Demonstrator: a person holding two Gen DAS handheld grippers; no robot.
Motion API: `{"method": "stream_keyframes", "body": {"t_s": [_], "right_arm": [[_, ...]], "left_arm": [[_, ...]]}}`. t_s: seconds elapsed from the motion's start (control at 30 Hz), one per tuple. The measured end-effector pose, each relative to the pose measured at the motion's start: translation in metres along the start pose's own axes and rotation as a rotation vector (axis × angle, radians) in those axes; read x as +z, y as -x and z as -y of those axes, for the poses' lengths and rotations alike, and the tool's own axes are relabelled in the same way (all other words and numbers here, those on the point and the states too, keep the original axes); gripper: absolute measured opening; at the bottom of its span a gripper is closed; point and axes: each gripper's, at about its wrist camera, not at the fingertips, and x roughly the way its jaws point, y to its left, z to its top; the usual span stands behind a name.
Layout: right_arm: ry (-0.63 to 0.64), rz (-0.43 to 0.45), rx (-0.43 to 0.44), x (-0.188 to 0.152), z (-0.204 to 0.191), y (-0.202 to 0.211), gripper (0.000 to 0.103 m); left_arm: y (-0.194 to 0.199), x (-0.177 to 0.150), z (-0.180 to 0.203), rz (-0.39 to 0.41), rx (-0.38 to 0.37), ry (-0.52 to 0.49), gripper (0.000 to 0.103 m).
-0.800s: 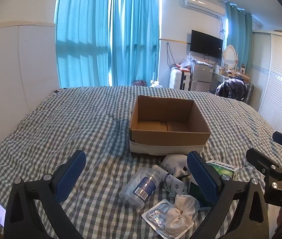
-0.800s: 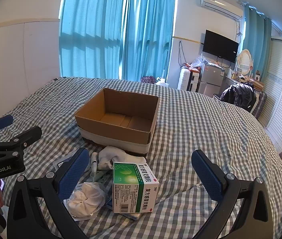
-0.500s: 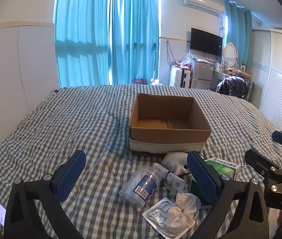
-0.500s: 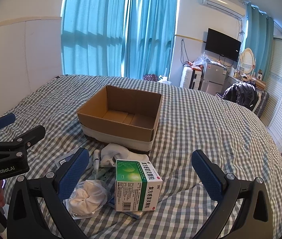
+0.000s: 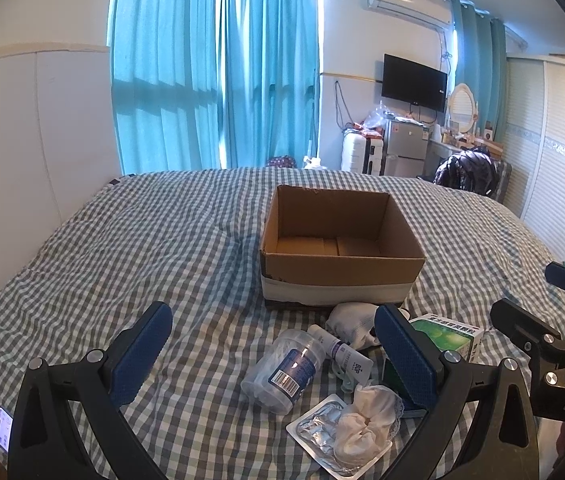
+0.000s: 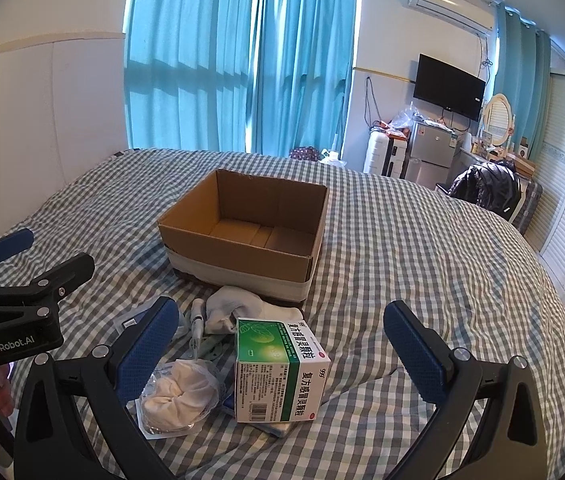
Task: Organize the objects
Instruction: 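Move both tools toward the items in front of the box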
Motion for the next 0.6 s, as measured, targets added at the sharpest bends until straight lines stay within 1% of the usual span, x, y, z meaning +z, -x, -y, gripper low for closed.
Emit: {"method": "stream_keyframes", "body": {"t_s": [0.23, 0.33, 0.47, 0.6], "right_arm": [[0.004, 0.004, 0.008, -0.001, -0.001, 0.003, 0.103], [0.002, -0.011, 0.01, -0.003, 0.001, 0.0, 0.103], [0.002, -0.056, 0.018, -0.012, 0.003, -0.014, 0.103], [-0.001, -0.143, 0.035, -0.024, 0.005, -0.039, 0.103]], "left_arm": [[0.002, -0.001, 0.0, -0.018, 0.011, 0.005, 0.103], [-0.003, -0.005, -0.001, -0.033, 0.023, 0.007, 0.103], [-0.016, -0.013, -0.002, -0.067, 0.041, 0.001, 0.103], [-0.036, -0.025, -0.002, -0.117, 0.046, -0.009, 0.103]]}}
